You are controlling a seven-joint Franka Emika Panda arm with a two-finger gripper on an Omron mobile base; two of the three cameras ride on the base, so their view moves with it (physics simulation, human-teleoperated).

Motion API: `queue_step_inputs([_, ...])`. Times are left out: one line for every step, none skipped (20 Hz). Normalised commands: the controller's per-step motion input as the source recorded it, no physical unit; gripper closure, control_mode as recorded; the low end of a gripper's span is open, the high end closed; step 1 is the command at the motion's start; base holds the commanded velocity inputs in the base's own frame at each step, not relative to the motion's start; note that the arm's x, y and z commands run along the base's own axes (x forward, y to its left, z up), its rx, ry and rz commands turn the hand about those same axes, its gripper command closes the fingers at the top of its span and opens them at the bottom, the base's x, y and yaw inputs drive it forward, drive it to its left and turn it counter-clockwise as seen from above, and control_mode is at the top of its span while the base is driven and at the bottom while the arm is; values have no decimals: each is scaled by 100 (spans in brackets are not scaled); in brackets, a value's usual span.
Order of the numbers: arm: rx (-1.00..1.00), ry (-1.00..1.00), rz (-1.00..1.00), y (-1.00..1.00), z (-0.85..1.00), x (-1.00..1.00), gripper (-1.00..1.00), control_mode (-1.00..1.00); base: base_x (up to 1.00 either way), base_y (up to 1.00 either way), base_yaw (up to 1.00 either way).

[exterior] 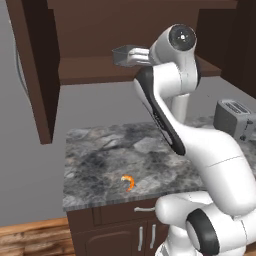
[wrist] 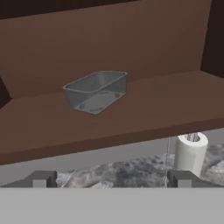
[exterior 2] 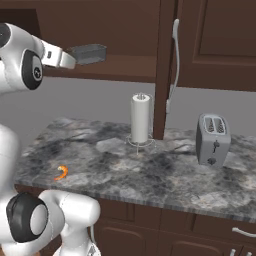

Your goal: Retrieve the tupperware from the cabinet, then place the raw meat into the tupperware to avoid contamination.

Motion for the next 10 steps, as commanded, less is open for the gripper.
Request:
queue_step_inputs([1, -3, -3, -25, 6, 62, -100, -100, 0, 0, 0])
queue_step_inputs([1, -3, -3, -25, 5, 63, -100, -100, 0, 0, 0])
queue_step_inputs([1, -2, -3, -23, 5, 65, -100, -100, 0, 0, 0])
queue_step_inputs([0, -2, -3, -21, 6, 68, -100, -100, 0, 0, 0])
queue_step_inputs([0, -2, -3, -19, 5, 69, -100, -100, 0, 0, 0])
queue_step_inputs([0, -2, -3, -19, 6, 69, -100, -100, 0, 0, 0])
queue_step_inputs([0, -2, -3, -19, 4, 70, -100, -100, 0, 0, 0])
queue_step_inputs([0, -1, -2, -16, 2, 70, -100, -100, 0, 0, 0])
queue_step_inputs([1, -1, -1, -14, 2, 71, -100, -100, 0, 0, 0])
queue_step_inputs([1, -1, 0, -11, 3, 71, -100, -100, 0, 0, 0])
